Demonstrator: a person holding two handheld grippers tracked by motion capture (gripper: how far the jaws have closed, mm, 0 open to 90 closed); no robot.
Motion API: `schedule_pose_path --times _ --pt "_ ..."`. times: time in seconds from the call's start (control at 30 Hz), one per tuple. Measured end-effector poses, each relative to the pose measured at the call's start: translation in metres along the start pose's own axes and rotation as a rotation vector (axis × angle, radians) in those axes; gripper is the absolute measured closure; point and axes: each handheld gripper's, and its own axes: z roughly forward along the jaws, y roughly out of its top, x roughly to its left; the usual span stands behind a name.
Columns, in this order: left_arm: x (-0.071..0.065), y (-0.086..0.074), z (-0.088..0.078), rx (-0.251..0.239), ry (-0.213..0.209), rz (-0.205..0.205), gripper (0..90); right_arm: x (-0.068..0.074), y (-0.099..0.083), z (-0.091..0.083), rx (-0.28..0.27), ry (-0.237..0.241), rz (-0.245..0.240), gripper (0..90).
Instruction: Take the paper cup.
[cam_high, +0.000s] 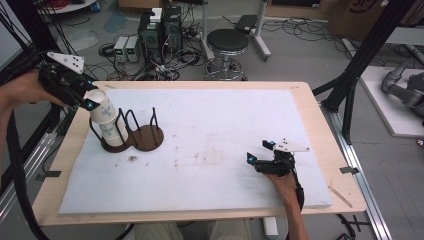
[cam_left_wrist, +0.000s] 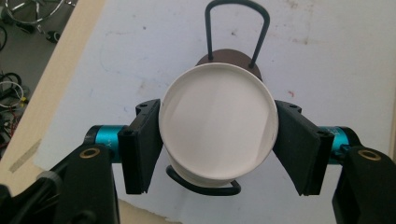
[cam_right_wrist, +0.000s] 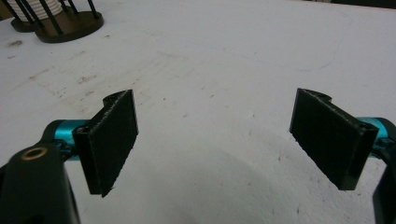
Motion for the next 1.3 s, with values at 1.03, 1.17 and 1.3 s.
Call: schedule_pose_path --times 1.03,1.17,1.3 --pt "-0.076 0.015 0.009 -0.352 -0.053 0.031 35.7 0.0 0.0 -0.001 -0.006 0.003 0.006 15.6" --pt "-0.092 0.015 0.025 -0.4 -0.055 0.036 35.7 0.0 -0.001 -0.001 -0.012 0.005 0.004 15.6" --pt "-0.115 0.019 0.049 -0.491 -0.077 0.042 35.7 -0.001 -0.001 -0.001 -0.012 0.009 0.006 15.6"
